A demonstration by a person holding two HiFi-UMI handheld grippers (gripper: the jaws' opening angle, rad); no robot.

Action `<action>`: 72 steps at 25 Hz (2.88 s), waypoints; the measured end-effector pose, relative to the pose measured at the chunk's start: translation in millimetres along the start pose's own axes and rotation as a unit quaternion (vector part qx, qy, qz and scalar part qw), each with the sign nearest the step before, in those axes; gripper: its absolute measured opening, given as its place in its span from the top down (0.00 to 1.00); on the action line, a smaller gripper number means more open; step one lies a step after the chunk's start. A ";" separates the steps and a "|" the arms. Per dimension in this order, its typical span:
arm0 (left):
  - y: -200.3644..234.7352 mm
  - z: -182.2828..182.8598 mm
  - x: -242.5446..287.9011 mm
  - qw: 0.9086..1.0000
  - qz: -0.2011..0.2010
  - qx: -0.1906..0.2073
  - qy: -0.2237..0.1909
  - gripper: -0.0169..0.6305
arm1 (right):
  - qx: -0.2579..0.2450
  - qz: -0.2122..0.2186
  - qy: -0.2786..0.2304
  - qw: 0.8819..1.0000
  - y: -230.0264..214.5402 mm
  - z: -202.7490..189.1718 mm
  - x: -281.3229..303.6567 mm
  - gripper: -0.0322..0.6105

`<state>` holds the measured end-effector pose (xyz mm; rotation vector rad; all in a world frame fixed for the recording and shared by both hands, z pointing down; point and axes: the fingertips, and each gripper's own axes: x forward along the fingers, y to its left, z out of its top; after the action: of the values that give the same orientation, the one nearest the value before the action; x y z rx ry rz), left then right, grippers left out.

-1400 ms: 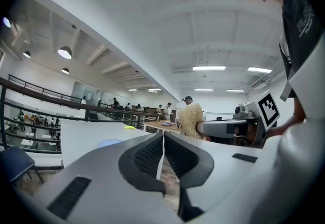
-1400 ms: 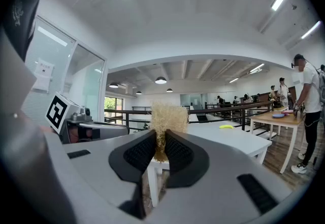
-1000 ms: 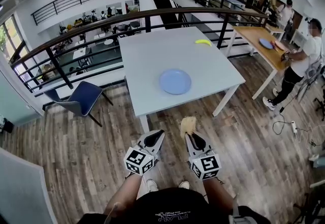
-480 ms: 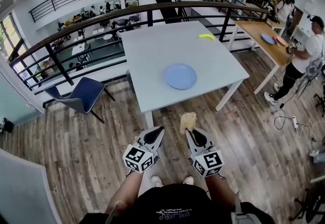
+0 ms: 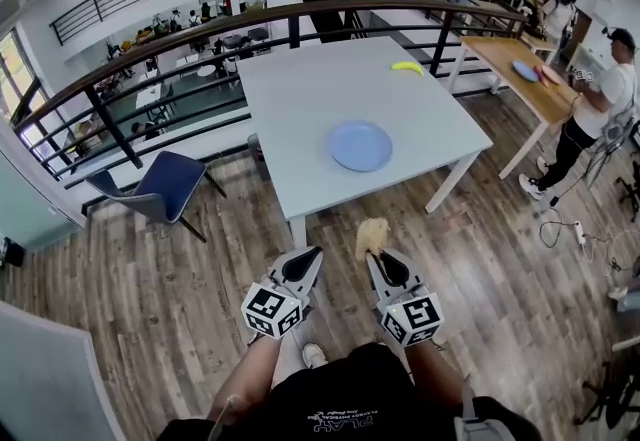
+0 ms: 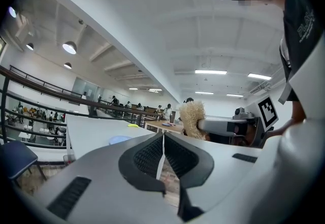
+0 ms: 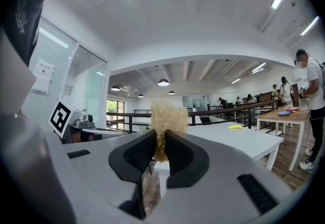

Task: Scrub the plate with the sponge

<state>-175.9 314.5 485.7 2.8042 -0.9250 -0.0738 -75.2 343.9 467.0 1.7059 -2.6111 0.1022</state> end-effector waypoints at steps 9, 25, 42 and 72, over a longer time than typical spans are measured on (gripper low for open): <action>7.4 -5.5 15.2 1.000 -0.003 -0.002 0.006 0.94 | -0.004 0.000 0.005 1.000 -10.9 -3.8 10.4 0.85; 44.7 8.2 91.2 0.999 0.021 0.038 0.029 0.94 | 0.009 0.023 0.010 1.000 -81.0 0.1 66.4 0.85; 76.1 14.3 176.0 0.996 0.032 0.063 0.051 0.94 | 0.027 0.032 -0.001 0.999 -160.7 3.2 119.6 0.85; 87.9 -5.8 267.2 0.994 0.062 0.042 0.085 0.94 | 0.107 0.023 -0.009 0.994 -276.8 4.3 145.9 0.85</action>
<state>-11.7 87.5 511.4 2.7662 -1.0784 0.2232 119.5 99.4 482.4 1.7141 -2.7396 0.3819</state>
